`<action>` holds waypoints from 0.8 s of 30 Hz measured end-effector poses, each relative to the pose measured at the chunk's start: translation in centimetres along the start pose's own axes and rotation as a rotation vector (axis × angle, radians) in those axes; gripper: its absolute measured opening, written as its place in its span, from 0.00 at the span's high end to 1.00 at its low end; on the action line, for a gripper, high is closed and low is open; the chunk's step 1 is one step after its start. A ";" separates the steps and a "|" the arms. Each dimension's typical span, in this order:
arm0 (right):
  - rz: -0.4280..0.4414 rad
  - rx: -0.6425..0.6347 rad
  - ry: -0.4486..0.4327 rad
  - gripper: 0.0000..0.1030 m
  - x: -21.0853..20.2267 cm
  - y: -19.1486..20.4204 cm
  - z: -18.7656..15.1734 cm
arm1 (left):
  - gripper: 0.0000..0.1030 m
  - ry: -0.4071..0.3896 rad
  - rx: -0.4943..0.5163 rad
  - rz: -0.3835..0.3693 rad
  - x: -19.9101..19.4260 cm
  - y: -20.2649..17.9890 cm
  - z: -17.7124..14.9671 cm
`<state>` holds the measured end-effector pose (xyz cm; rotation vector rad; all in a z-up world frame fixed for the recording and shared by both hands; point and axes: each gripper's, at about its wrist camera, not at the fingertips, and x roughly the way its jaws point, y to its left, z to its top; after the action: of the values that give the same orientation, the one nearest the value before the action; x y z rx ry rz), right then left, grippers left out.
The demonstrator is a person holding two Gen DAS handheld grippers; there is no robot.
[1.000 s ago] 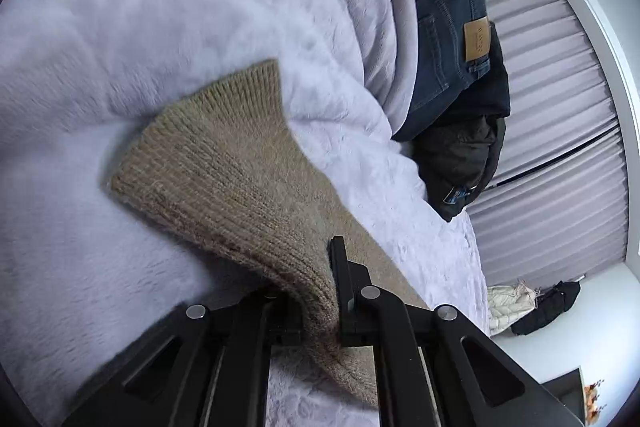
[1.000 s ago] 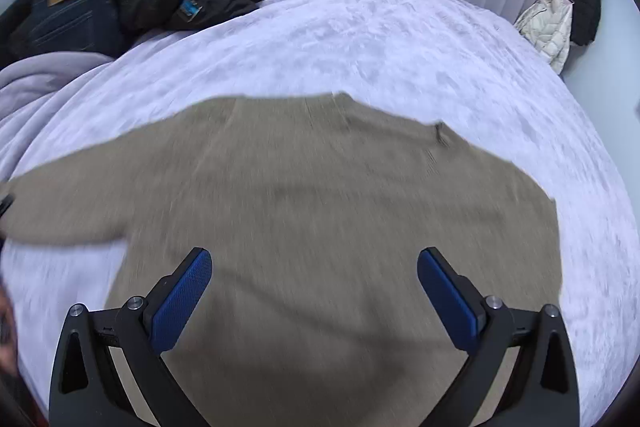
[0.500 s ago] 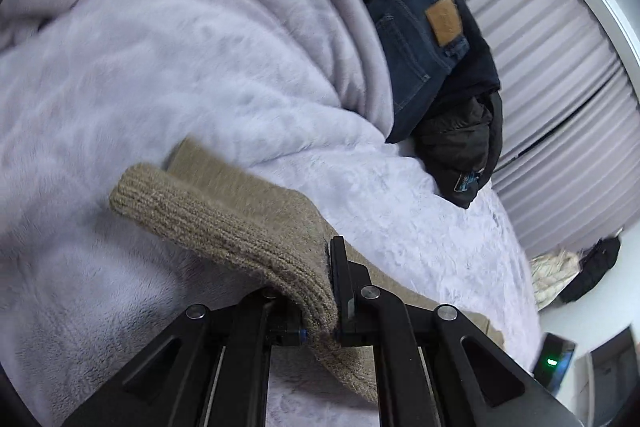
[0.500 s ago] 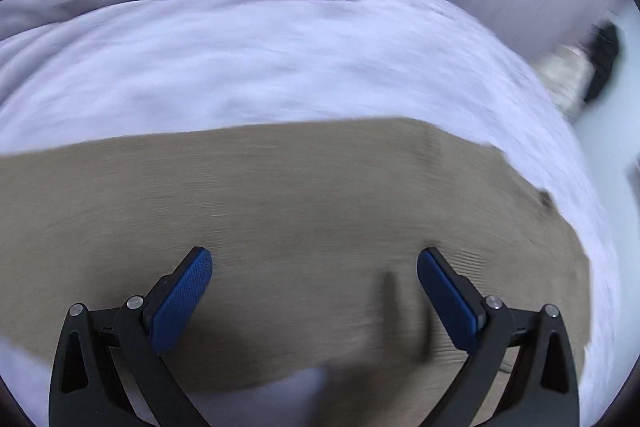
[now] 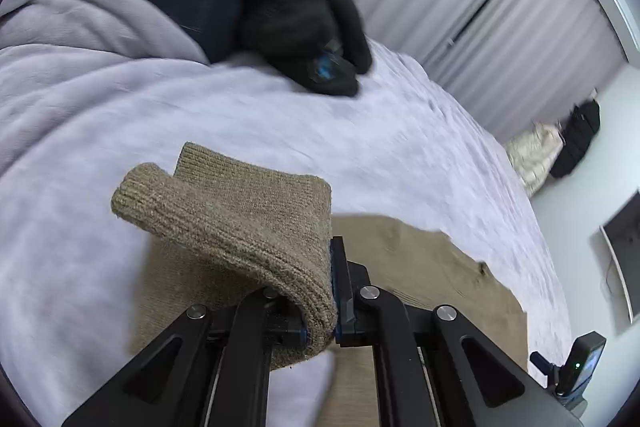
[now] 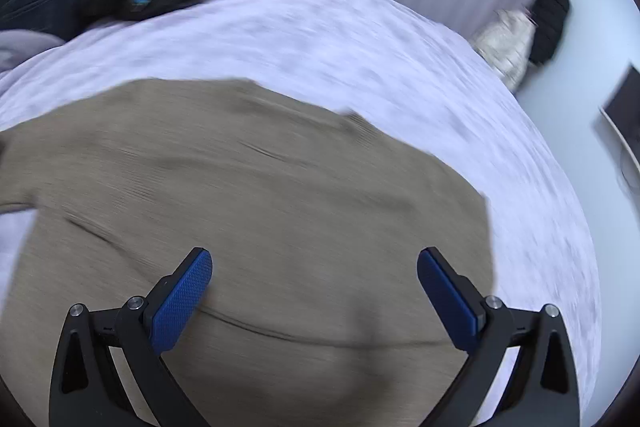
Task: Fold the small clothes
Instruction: 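Grasp the other sleeve cuff with the left tool and lift it, then lay the held sleeve across the sweater body and open the left tool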
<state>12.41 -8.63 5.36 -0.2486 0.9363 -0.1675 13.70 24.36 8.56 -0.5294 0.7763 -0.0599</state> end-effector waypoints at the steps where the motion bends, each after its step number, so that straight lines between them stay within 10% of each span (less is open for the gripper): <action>1: 0.005 0.026 0.018 0.01 0.4 -1.7 -0.8 | 0.91 0.024 0.021 -0.009 0.8 -2.0 -0.7; 13: 0.066 0.234 -0.021 0.01 -0.1 -15.1 -7.7 | 0.92 0.176 0.344 -0.090 6.6 -25.3 -11.6; 24: 0.109 0.352 -0.022 0.01 1.8 -20.7 -11.8 | 0.92 0.304 0.421 -0.037 13.1 -32.4 -19.0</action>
<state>3.16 -30.60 3.09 0.1248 0.8795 -0.2254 14.70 -15.20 4.29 -0.1332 1.0177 -0.3371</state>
